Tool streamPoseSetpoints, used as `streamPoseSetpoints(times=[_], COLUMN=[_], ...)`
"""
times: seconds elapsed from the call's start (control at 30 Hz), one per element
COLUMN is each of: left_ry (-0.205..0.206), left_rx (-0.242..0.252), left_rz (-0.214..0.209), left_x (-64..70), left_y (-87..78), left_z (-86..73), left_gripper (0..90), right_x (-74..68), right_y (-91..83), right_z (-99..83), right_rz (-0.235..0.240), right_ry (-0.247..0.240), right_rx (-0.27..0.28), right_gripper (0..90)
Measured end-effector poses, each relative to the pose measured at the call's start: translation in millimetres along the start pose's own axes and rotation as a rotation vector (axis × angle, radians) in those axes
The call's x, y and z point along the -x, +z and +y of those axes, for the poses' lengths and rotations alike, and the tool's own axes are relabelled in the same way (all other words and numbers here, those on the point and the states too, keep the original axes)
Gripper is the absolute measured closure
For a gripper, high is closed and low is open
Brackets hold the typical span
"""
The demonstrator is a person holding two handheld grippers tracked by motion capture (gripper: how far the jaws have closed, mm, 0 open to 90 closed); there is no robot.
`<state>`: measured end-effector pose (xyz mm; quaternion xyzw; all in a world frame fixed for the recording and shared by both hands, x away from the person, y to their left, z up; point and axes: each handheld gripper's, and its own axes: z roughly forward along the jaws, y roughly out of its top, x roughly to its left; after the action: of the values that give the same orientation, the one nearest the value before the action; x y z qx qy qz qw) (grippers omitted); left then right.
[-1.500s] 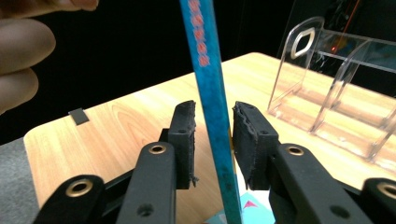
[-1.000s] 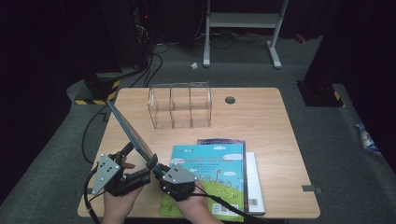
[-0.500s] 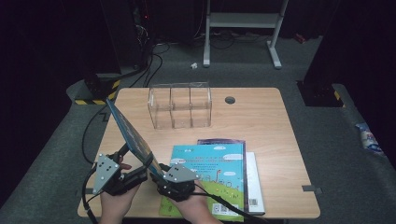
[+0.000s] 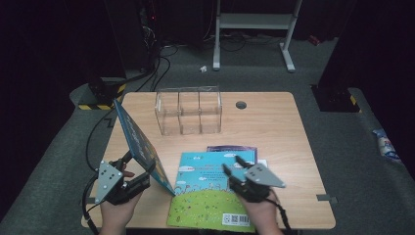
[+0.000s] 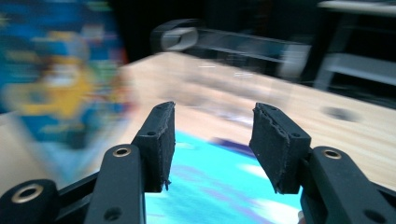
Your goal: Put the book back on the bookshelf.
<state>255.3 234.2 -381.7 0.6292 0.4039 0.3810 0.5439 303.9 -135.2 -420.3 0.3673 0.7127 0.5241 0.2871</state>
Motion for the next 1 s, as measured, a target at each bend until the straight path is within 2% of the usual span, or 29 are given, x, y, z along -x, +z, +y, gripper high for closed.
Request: streamPoseSetpoints(times=[0.1, 0.17, 0.27, 0.33, 0.4, 0.43, 0.5, 0.57, 0.73, 0.87, 1.0], left_ry=[0.0, -0.001, 0.003, 0.009, 0.003, 0.001, 0.005, 0.011, 0.031, 0.027, 0.017], left_rx=[-0.003, -0.008, -0.02, -0.037, -0.027, -0.027, -0.028, -0.03, -0.031, -0.031, -0.034], left_rz=[0.0, 0.002, 0.004, 0.0, -0.002, -0.001, 0.003, 0.005, 0.014, 0.011, 0.016], left_x=[-1.1, -1.9, -3.6, -4.6, -5.3, -5.4, -5.3, -5.5, -7.5, -11.7, -15.5], left_y=[-0.6, -1.3, -2.6, -2.6, -3.4, -3.6, -4.1, -5.0, -8.9, -11.6, -13.7], left_z=[-0.3, -0.2, 0.1, -0.7, -1.8, -1.9, -1.7, -1.2, -0.3, -0.6, -0.4], left_gripper=[33.5, 34.5, 36.1, 38.2, 41.1, 42.1, 42.5, 43.5, 52.5, 58.7, 60.8], right_x=[40.3, 63.1, 78.2, 80.7, 80.0, 80.1, 80.1, 83.0, 87.5, 90.3, 92.1], right_y=[-4.0, -7.4, -12.9, -17.7, -20.6, -20.2, -20.9, -21.9, -21.5, -23.2, -24.7], right_z=[-17.5, -33.1, -49.1, -59.3, -69.0, -71.7, -75.5, -77.5, -80.4, -81.0, -81.0], right_rz=[-0.121, -0.183, -0.226, -0.246, -0.264, -0.253, -0.262, -0.256, -0.255, -0.256, -0.257], right_ry=[0.033, 0.088, 0.134, 0.147, 0.144, 0.138, 0.123, 0.153, 0.165, 0.176, 0.187], right_rx=[-0.037, -0.052, -0.05, -0.037, -0.023, -0.04, -0.048, -0.04, -0.046, -0.044, -0.039], right_gripper=[48.5, 48.5, 48.6, 48.6, 49.0, 48.8, 49.2, 49.5, 50.1, 50.4, 50.5])
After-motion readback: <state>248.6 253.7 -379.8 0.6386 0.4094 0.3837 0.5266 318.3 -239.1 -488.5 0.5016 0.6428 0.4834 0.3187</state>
